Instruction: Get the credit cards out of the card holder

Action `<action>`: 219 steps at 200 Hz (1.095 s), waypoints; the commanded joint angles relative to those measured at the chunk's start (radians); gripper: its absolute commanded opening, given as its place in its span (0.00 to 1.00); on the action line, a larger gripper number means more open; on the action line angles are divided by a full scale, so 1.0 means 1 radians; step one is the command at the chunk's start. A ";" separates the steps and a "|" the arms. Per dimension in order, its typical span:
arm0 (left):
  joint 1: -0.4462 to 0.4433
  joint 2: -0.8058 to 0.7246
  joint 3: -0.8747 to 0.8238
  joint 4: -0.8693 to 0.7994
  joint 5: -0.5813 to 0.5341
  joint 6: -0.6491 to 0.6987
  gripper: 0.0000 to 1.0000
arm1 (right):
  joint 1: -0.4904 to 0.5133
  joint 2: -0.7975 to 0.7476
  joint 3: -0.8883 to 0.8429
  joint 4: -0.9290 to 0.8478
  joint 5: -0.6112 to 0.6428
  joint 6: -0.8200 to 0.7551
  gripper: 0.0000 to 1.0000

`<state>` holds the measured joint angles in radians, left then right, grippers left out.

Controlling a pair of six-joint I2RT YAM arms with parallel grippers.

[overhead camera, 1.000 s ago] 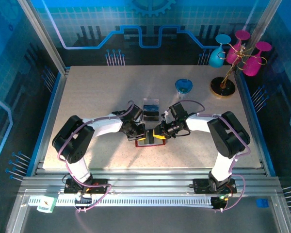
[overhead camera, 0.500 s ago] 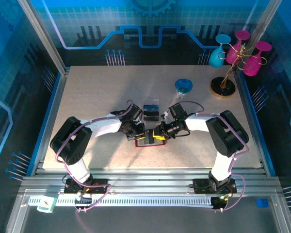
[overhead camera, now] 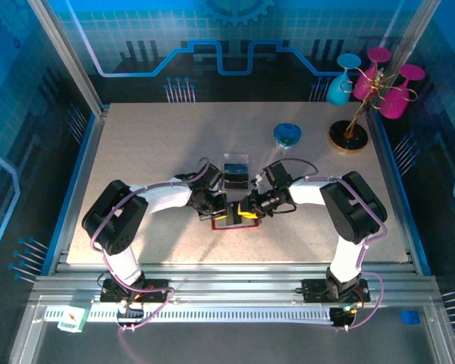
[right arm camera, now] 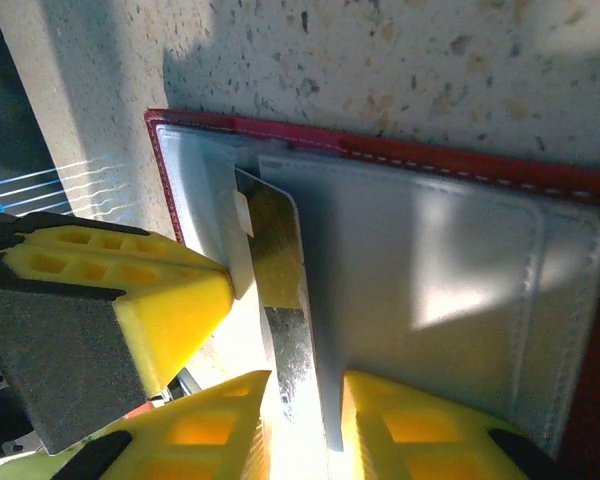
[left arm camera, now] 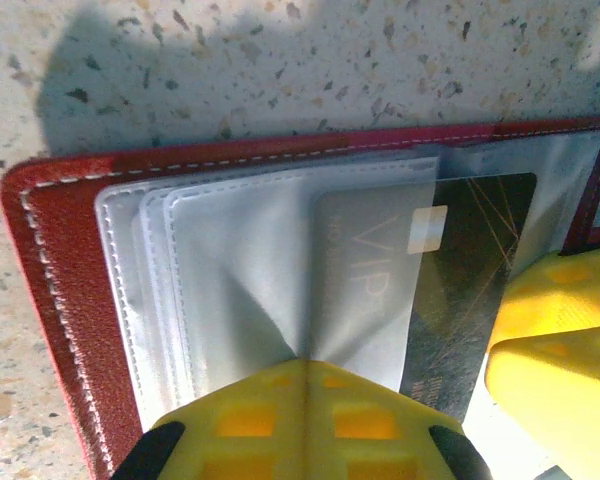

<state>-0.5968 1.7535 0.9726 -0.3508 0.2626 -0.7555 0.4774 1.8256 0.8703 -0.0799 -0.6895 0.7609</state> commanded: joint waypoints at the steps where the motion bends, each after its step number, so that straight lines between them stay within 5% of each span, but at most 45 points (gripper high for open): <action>1: -0.006 0.034 -0.017 -0.011 0.013 0.019 0.03 | 0.005 0.018 0.003 -0.002 -0.017 0.014 0.23; 118: -0.004 0.039 -0.015 -0.021 0.009 0.024 0.05 | 0.005 -0.002 0.003 0.010 -0.026 0.022 0.08; 219: 0.005 0.007 -0.032 -0.042 -0.012 0.024 0.07 | -0.032 -0.050 0.047 -0.176 0.058 -0.110 0.04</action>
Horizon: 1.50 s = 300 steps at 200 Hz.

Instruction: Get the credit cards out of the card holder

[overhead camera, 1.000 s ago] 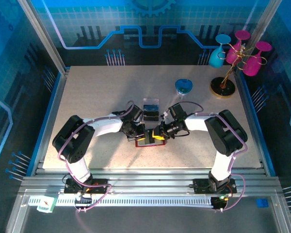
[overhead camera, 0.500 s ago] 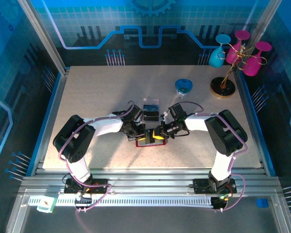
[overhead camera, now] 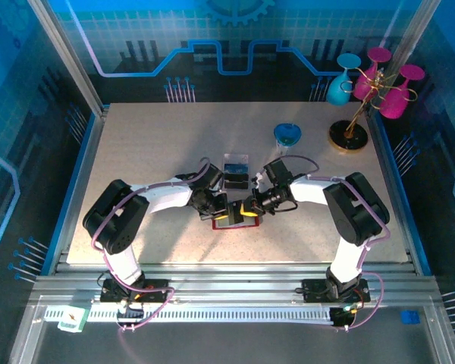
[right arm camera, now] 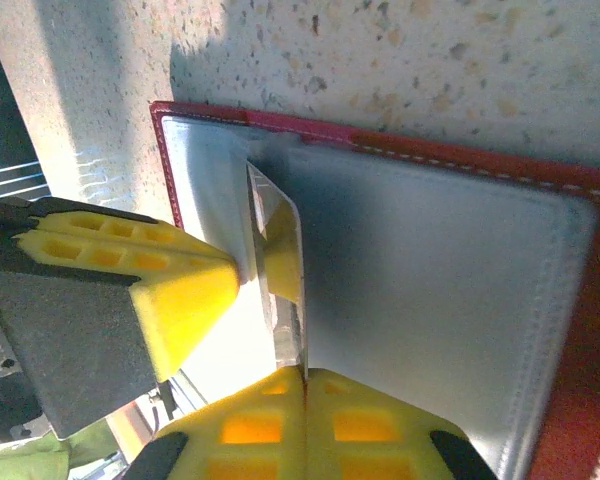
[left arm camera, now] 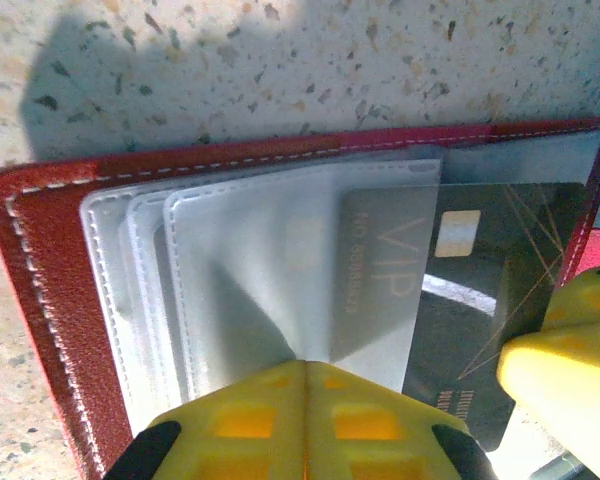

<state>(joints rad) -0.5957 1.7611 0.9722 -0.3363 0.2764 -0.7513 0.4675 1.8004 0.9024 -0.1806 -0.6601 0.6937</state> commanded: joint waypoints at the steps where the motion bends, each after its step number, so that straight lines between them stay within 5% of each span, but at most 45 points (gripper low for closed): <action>1: 0.004 -0.001 -0.032 -0.057 -0.026 0.020 0.07 | -0.022 -0.026 0.015 -0.076 0.028 -0.044 0.04; 133: 0.005 -0.047 0.008 -0.092 -0.041 0.018 0.09 | -0.033 -0.080 0.040 -0.138 0.042 -0.068 0.04; 192: 0.012 -0.064 0.054 -0.104 -0.066 0.021 0.19 | -0.036 -0.123 0.081 -0.182 0.047 -0.092 0.02; 300: 0.175 -0.177 0.017 -0.086 -0.010 0.035 0.33 | -0.053 -0.062 0.487 -0.612 0.220 -0.583 0.00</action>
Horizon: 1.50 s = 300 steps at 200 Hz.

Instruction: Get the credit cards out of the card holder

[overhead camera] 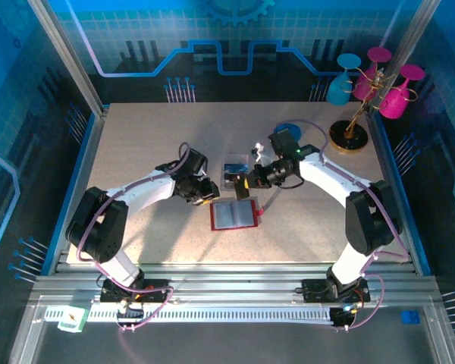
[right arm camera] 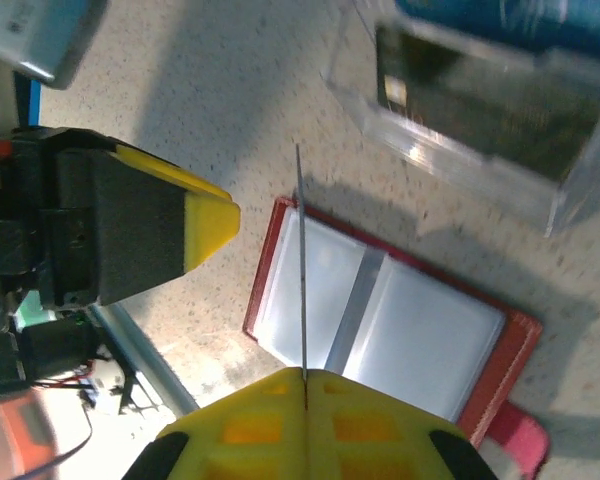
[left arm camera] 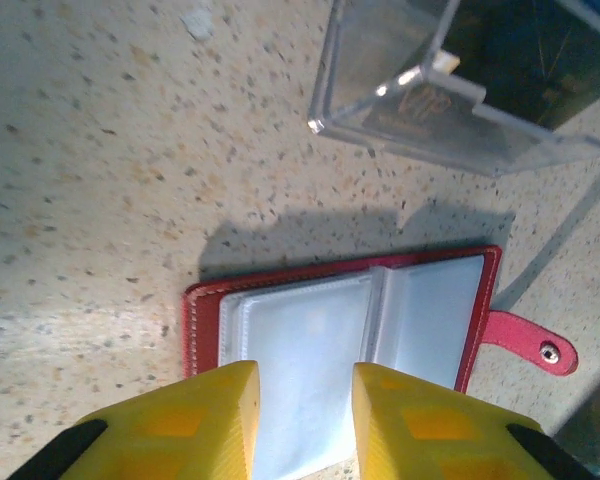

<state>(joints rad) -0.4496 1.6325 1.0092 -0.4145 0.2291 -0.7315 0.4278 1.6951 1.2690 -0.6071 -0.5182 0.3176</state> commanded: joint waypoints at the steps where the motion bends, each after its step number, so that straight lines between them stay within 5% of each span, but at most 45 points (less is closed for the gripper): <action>1: 0.032 -0.050 -0.021 -0.007 0.038 0.015 0.33 | -0.014 0.046 0.126 -0.190 0.080 -0.212 0.00; 63: 0.117 -0.110 -0.089 0.019 0.060 0.020 0.37 | 0.053 0.184 0.403 -0.447 0.220 -0.811 0.00; 124: 0.141 -0.108 -0.094 0.023 0.085 0.027 0.39 | 0.085 0.338 0.640 -0.560 0.349 -1.092 0.00; 240: 0.146 -0.108 -0.080 0.016 0.101 0.033 0.39 | 0.103 0.594 0.997 -0.756 0.400 -1.253 0.00; 300: 0.147 -0.109 -0.087 0.025 0.105 0.033 0.38 | 0.109 0.662 1.025 -0.756 0.381 -1.254 0.00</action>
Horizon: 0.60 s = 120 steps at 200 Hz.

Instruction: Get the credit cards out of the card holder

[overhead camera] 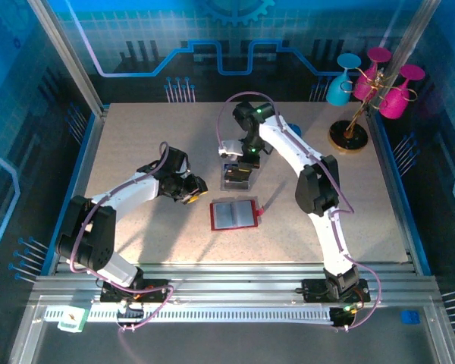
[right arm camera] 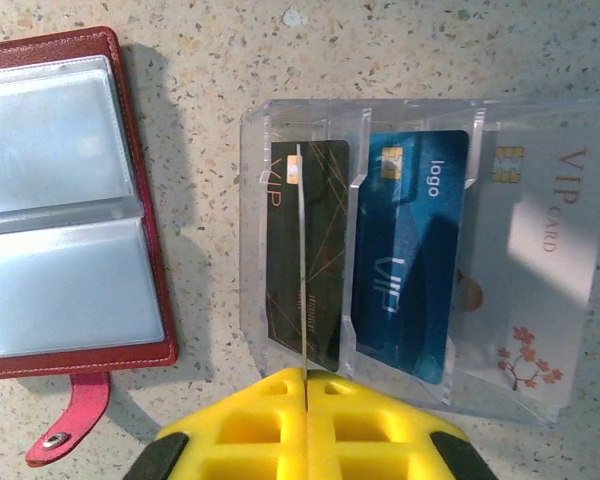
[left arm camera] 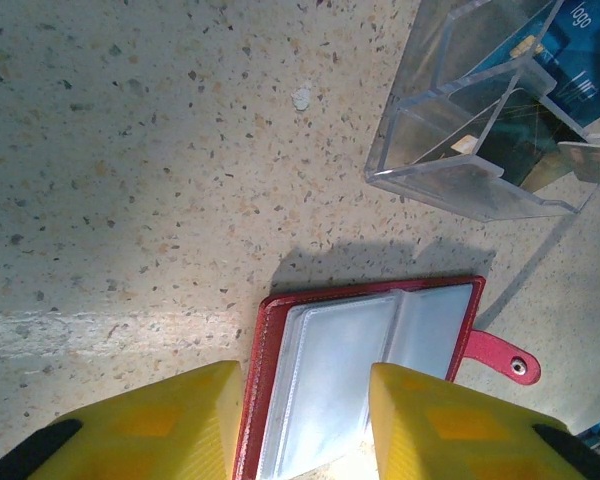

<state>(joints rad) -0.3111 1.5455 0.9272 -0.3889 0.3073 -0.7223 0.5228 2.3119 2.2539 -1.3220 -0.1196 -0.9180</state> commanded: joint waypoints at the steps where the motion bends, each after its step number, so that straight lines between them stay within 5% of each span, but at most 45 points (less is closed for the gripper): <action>1: 0.009 -0.021 -0.005 -0.001 0.027 0.023 0.38 | 0.014 0.046 0.040 -0.042 -0.018 -0.018 0.00; 92: 0.008 -0.027 -0.018 0.004 0.032 0.016 0.38 | 0.026 0.104 0.041 -0.038 -0.042 0.007 0.00; 120: 0.009 -0.025 -0.011 0.000 0.032 0.018 0.38 | 0.026 0.095 0.041 -0.009 -0.010 0.038 0.22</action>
<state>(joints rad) -0.3103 1.5452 0.9245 -0.3840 0.3119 -0.7227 0.5381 2.3924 2.2761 -1.3331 -0.1379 -0.9009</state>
